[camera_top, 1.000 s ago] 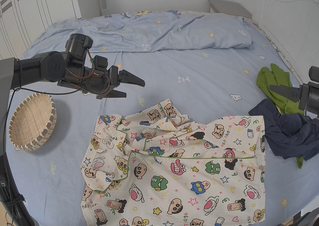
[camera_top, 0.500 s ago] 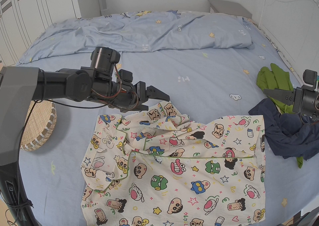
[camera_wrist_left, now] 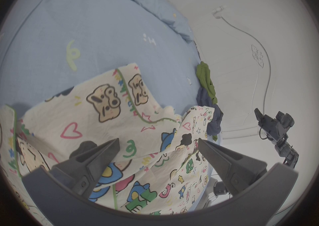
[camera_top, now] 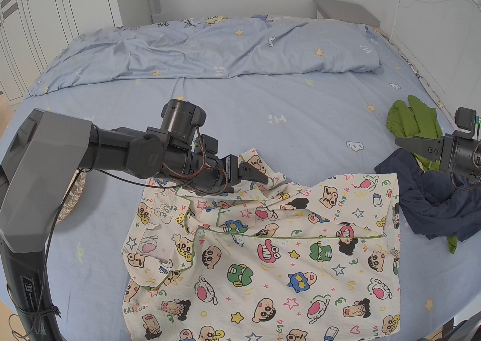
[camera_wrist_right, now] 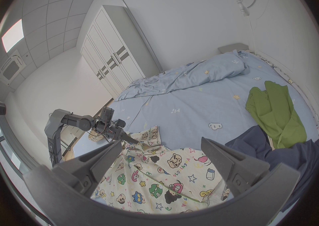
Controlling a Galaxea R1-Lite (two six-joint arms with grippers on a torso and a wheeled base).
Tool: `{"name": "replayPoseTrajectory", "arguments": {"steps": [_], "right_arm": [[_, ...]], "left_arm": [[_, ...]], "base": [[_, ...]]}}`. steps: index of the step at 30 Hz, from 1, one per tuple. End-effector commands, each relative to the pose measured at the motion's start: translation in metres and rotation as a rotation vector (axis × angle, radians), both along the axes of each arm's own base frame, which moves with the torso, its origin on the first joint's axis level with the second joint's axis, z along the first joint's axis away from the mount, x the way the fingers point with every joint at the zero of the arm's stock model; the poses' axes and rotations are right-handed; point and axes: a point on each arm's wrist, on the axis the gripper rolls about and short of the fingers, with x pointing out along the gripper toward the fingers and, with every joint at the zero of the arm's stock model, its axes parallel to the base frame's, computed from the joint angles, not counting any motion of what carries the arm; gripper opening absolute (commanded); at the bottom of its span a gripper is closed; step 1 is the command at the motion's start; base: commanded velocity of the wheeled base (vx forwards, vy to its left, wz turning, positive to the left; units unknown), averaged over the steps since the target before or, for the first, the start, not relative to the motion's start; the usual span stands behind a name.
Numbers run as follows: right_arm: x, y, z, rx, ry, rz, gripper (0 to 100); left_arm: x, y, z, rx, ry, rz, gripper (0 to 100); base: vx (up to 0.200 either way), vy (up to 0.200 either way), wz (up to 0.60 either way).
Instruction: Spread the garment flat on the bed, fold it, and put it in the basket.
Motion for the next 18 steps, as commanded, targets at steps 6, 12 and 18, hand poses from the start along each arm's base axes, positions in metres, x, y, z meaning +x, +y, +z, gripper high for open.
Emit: {"name": "replayPoseTrajectory", "arguments": {"steps": [6, 12, 18], "right_arm": [[0.0, 0.0, 0.001, 0.001, -0.003, 0.001, 100], [0.0, 0.0, 0.001, 0.001, -0.003, 0.001, 100], [0.0, 0.002, 0.0, 0.0, -0.002, 0.005, 100]], "left_arm": [[-0.018, -0.003, -0.023, 0.049, 0.081, -0.027, 100], [-0.03, 0.0, -0.015, 0.056, 0.067, -0.045, 100], [-0.024, 0.003, -0.007, 0.048, -0.005, -0.031, 100]], "base": [[0.0, 0.0, 0.0], [0.0, 0.0, 0.0], [0.0, 0.0, 0.0]]}}
